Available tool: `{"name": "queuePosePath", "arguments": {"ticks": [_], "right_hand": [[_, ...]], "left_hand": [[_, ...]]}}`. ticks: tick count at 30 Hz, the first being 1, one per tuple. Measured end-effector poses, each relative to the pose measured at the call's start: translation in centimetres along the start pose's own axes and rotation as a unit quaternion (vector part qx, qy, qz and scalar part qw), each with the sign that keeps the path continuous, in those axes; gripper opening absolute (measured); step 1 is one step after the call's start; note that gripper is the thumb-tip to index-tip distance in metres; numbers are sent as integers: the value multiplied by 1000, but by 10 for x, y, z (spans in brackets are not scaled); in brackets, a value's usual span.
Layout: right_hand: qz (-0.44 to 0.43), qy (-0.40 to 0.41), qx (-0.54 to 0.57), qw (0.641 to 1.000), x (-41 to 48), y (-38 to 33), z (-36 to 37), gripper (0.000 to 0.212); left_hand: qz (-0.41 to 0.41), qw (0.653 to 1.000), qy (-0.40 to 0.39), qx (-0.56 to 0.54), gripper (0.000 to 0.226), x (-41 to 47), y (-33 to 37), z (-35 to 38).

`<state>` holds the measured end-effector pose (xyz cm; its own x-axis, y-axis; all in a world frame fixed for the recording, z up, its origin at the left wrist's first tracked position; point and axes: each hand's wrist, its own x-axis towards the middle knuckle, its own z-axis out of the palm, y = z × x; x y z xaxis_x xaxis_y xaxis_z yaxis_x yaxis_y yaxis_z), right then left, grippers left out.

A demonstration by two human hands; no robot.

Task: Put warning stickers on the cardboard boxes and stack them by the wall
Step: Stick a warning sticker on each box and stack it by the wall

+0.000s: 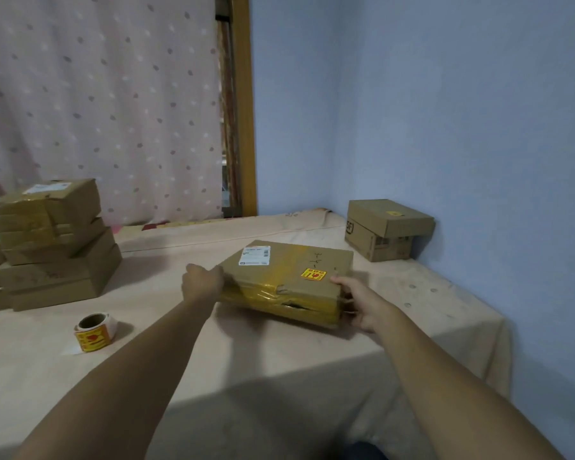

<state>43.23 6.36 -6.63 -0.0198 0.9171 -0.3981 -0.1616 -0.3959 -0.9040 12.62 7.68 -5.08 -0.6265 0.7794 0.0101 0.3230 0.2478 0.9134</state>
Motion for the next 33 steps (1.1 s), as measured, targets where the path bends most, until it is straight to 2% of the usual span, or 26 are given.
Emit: {"name": "queuePosePath", "arguments": {"ticks": [2,3,6,9,10,13,15,18,23,25,26,28,31,33], "right_hand": [[3,28,29,999,7,3,-1,59],[2,38,40,998,10,5,1,57],[-1,42,70,997,17,6,9,55],[0,38,58,998,22,7,12,57],[4,35,34,999,26,7,10,60],[4,31,-76,997,35,3,-1,75],[-4,41,-129,991,43,-2,-15,76],[-34,75,-144,986,54,-12,-40,66],[-76,180,-105,975,77,-27,-86,38],[-95,218,-109,965,88,-33,-107,33],[-100,230,-108,962,95,-35,-117,32],[-108,250,-102,957,109,-42,-136,25],[-108,272,-96,951,135,-52,-163,14],[-105,274,-69,953,152,-60,-177,15]], "left_hand": [[-73,996,-31,-38,73,-7,4,22],[-106,990,-72,-68,82,-12,4,33],[-140,961,-210,-115,87,-31,6,65],[-117,948,-271,-118,83,-46,15,93],[-106,946,-278,-129,81,-47,17,101],[-102,939,-288,-158,97,-41,22,128],[-91,944,-266,-174,77,-36,26,141],[-100,948,-238,-186,46,-24,35,155],[-86,974,-178,-109,37,9,51,170],[-42,992,-116,17,41,18,60,178],[-5,992,-87,87,46,19,65,183],[89,983,-65,149,57,12,80,197],[206,960,-134,133,53,-8,112,231],[227,950,-200,77,45,-29,135,261]]}}
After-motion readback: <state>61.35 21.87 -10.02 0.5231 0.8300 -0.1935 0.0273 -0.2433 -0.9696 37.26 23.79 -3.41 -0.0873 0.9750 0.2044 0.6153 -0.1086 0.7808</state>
